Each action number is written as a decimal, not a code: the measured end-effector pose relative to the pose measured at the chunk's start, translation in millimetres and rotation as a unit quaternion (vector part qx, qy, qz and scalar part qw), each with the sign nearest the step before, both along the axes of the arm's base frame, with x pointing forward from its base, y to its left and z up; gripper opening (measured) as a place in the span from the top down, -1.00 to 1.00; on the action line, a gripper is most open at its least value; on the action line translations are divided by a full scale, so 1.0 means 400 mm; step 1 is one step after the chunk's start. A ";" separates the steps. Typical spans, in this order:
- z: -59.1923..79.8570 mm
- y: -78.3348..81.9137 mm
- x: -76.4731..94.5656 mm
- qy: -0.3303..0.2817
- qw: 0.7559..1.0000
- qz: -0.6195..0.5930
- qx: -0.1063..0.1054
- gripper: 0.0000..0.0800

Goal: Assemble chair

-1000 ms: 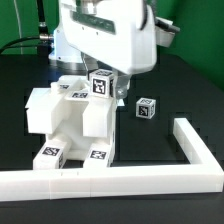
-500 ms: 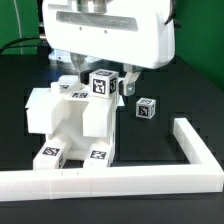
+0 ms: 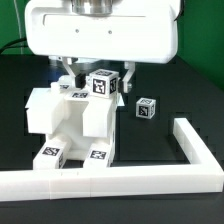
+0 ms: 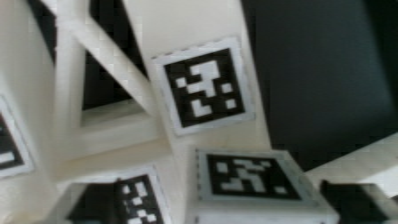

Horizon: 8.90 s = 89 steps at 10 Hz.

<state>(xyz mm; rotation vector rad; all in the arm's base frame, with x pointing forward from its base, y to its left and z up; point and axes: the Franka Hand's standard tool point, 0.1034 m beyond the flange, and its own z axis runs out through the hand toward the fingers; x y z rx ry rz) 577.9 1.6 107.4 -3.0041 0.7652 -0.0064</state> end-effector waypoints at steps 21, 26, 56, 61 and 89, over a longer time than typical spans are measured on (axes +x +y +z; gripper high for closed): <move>-0.002 0.010 0.000 0.022 0.869 -0.495 0.014 0.32; -0.002 0.017 0.001 0.029 0.802 -0.596 0.020 0.32; -0.001 0.013 -0.003 0.011 1.000 -0.024 -0.008 0.33; -0.001 0.014 -0.003 0.015 0.987 -0.157 -0.007 0.33; 0.000 0.049 0.002 0.053 0.776 -0.628 0.037 -0.59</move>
Offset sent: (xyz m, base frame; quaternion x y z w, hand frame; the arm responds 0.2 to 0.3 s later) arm 0.0000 0.0000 0.0000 0.0000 0.0000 0.0650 0.9979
